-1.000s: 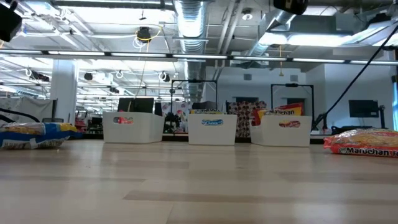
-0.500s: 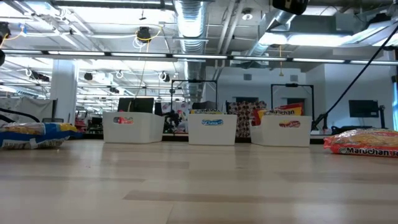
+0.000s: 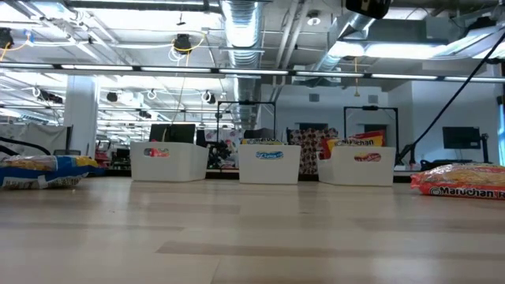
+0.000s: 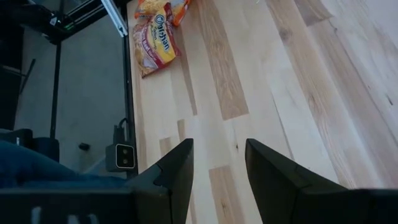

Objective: Sort Maruchan noodles
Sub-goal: Put the orange noodle pack into the left white bin

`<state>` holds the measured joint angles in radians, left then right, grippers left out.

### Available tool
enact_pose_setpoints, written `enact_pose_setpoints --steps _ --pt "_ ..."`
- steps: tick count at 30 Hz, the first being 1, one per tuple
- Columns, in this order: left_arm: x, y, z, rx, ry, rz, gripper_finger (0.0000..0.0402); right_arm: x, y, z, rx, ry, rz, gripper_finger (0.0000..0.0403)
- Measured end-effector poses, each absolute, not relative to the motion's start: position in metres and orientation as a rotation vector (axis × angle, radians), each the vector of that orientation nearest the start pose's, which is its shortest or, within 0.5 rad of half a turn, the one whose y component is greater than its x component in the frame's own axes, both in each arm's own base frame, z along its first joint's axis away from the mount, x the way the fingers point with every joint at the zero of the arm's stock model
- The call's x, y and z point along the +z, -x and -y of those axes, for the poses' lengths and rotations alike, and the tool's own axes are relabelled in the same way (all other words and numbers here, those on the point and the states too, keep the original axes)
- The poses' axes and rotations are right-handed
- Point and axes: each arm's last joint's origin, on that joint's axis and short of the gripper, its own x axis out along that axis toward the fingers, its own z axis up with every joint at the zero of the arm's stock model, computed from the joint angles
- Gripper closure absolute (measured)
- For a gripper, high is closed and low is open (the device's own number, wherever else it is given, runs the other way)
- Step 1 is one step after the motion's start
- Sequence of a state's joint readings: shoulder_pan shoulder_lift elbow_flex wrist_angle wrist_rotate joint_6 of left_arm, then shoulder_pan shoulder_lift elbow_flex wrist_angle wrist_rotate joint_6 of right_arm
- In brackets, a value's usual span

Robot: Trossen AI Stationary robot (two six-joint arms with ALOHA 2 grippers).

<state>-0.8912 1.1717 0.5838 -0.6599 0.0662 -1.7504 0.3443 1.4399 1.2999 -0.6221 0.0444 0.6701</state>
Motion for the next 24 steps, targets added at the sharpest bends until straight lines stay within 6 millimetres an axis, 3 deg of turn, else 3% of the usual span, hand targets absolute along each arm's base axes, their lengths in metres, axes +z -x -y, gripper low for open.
enact_pose_setpoints --steps 4,18,21,24 --pt "0.165 -0.111 0.148 0.44 0.914 -1.455 0.0288 0.324 -0.289 -0.102 0.023 -0.485 -0.811 0.0232" --pt "0.145 -0.123 0.171 0.372 0.925 -1.489 0.029 0.324 -0.289 -0.102 0.023 -0.485 -0.812 0.0232" --pt "0.143 -0.124 0.171 0.38 0.918 -1.487 0.0312 0.324 -0.289 -0.102 0.023 -0.485 -0.812 0.0232" --pt "0.141 -0.124 0.172 0.384 0.906 -1.485 0.0359 0.324 -0.289 -0.102 0.022 -0.485 -0.812 0.0232"
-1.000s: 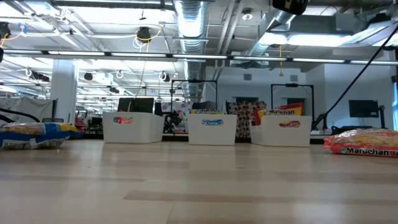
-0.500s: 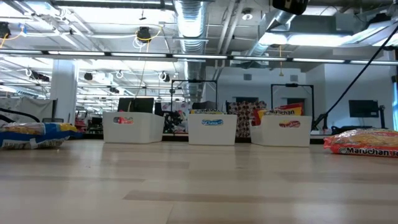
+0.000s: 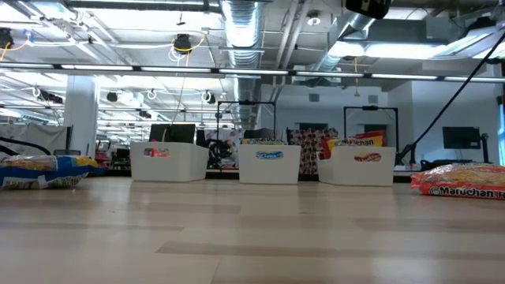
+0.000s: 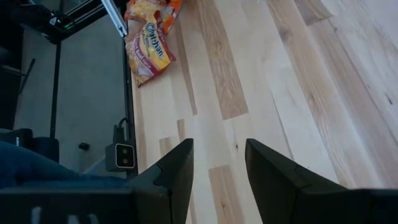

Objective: Sort Maruchan noodles
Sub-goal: Put the orange noodle pack into the left white bin

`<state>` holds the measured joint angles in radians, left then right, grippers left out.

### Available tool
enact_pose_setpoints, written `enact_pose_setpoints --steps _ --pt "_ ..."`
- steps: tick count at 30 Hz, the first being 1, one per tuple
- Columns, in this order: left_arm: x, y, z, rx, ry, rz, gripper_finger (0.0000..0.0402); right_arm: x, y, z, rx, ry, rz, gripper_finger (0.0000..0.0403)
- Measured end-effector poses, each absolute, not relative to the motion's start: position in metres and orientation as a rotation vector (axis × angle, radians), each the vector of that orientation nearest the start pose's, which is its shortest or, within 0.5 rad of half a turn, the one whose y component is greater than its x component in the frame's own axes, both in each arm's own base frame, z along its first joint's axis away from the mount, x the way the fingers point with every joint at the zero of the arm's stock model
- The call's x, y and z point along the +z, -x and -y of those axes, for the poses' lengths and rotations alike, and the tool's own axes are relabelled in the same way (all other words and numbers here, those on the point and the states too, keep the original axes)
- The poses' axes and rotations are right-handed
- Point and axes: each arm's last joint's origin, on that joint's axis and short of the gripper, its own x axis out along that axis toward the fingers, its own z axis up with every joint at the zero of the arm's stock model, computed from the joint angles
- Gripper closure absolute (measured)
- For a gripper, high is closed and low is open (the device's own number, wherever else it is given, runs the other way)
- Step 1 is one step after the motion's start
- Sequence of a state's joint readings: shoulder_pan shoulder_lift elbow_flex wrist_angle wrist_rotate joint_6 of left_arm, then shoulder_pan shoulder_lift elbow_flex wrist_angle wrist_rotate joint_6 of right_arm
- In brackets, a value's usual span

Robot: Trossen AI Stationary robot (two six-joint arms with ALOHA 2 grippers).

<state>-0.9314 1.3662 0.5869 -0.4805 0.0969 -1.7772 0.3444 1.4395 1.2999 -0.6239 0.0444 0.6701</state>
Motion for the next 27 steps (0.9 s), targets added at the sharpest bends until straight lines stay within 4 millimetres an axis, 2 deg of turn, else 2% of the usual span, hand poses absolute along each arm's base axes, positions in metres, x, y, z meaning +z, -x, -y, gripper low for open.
enact_pose_setpoints --steps 3,12,21,27 --pt "0.139 -0.125 0.172 0.381 0.886 -1.482 0.0392 0.324 -0.289 -0.102 0.022 -0.485 -0.811 0.0232" --pt "0.146 -0.123 0.168 0.345 0.87 -1.443 0.04 0.324 -0.289 -0.102 0.021 -0.486 -0.807 0.0232" --pt "0.173 -0.111 0.138 0.43 0.879 -1.325 0.0401 0.325 -0.294 -0.09 -0.004 -0.485 -0.779 0.0232" --pt "0.191 -0.11 0.116 0.442 0.916 -1.192 0.0401 0.33 -0.306 -0.075 -0.004 -0.529 -0.695 0.0232"
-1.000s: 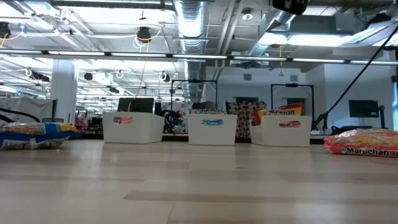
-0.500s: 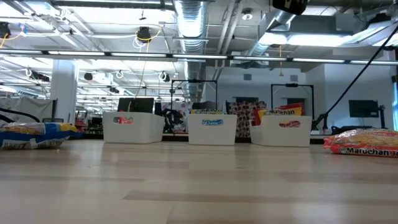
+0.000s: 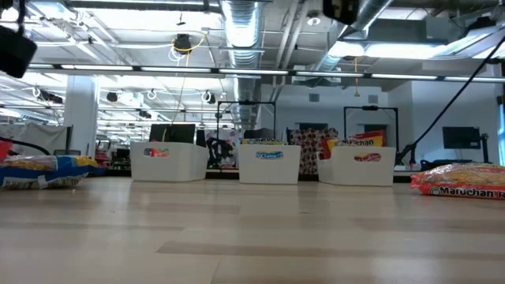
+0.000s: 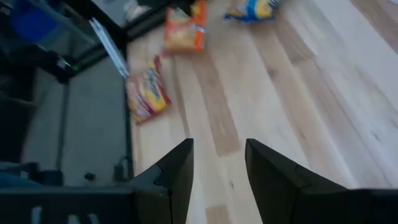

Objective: Sort Maruchan noodles
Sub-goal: Put the orange noodle pack into the left white bin

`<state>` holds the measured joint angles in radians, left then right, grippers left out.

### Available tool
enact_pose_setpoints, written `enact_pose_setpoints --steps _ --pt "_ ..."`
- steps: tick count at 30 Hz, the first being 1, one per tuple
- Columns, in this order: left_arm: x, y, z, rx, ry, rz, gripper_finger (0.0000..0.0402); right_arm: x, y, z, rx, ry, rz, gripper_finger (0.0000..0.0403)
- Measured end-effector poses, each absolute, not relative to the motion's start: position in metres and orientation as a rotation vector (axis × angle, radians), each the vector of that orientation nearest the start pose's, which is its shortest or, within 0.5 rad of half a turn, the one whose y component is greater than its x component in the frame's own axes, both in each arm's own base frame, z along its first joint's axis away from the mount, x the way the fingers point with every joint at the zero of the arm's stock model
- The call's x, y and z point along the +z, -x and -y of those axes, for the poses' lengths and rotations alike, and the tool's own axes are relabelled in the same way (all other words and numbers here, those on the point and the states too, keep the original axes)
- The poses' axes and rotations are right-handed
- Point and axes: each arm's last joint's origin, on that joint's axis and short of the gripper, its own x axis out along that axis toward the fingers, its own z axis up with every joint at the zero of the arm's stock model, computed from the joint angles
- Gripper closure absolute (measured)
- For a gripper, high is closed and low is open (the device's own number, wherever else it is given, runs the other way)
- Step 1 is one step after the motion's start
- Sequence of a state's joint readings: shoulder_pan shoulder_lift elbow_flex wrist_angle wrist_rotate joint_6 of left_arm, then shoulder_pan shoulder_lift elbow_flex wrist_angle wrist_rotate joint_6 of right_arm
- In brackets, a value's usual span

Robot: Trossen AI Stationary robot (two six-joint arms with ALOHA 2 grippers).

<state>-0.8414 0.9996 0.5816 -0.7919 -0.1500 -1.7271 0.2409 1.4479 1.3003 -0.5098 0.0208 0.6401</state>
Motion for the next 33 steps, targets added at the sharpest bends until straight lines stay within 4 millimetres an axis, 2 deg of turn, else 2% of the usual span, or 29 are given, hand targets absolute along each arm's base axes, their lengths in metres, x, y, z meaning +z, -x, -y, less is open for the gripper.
enact_pose_setpoints --steps 5,12,17,25,33 --pt "0.198 -0.112 0.106 0.425 0.934 -1.134 0.0401 0.326 -0.331 -0.068 0.102 -0.539 -0.602 0.0232" --pt "0.201 -0.12 0.103 0.404 0.942 -1.078 0.0401 0.301 -0.371 -0.075 0.188 -0.436 -0.482 0.0232" --pt "0.202 -0.124 0.1 0.414 0.951 -1.036 0.0401 0.276 -0.396 -0.073 0.182 -0.441 -0.443 0.0228" --pt "0.203 -0.13 0.095 0.415 0.928 -1.0 0.0401 0.233 -0.428 -0.064 0.15 -0.509 -0.394 0.0196" --pt "0.204 -0.139 0.086 0.403 0.887 -0.964 0.0401 0.21 -0.455 -0.055 0.132 -0.553 -0.357 0.019"
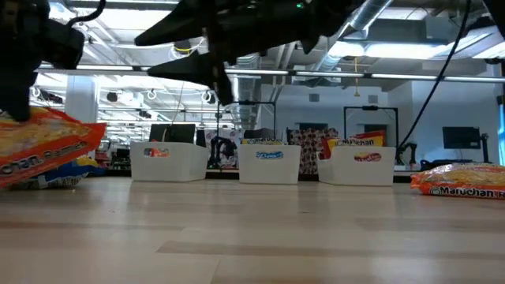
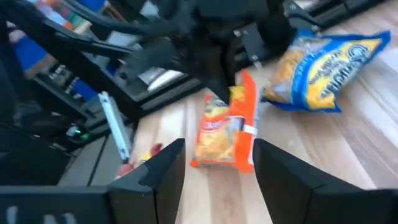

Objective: Sort Maruchan noodles
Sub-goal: Put the orange noodle pack into the left white bin

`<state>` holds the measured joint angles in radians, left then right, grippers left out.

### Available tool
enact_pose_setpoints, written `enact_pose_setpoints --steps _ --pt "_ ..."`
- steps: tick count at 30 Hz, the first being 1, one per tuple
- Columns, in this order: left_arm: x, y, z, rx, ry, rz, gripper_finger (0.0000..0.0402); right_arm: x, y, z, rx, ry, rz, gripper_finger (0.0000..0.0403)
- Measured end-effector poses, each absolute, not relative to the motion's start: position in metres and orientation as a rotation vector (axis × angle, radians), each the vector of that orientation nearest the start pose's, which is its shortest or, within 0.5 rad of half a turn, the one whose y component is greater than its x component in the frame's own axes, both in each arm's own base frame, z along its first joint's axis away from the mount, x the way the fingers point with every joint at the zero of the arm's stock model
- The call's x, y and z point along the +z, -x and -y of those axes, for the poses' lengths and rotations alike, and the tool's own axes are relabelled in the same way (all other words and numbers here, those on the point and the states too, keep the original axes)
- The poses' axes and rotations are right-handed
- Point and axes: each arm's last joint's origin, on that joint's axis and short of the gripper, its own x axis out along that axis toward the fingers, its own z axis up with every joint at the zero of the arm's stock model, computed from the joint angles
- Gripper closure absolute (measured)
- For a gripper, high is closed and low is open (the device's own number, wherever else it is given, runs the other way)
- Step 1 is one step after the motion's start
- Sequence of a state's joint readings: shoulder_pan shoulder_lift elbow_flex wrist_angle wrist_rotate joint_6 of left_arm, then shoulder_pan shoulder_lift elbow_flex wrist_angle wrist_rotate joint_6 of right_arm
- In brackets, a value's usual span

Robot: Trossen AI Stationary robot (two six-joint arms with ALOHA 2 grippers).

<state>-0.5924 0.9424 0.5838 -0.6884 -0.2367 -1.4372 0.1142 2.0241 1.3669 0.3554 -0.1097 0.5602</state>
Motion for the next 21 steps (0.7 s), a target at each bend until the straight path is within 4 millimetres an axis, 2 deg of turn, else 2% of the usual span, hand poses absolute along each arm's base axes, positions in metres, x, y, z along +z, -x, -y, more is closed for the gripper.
enact_pose_setpoints --steps 7,13,21 --pt "0.208 -0.15 0.08 0.352 0.864 -0.905 0.0401 0.198 -0.482 -0.057 0.138 -0.554 -0.337 0.0192" --pt "0.21 -0.154 0.077 0.325 0.853 -0.885 0.0401 0.195 -0.491 -0.052 0.136 -0.576 -0.334 0.0192" --pt "0.213 -0.16 0.075 0.297 0.859 -0.837 0.0401 0.171 -0.496 -0.044 0.098 -0.639 -0.396 0.0192"
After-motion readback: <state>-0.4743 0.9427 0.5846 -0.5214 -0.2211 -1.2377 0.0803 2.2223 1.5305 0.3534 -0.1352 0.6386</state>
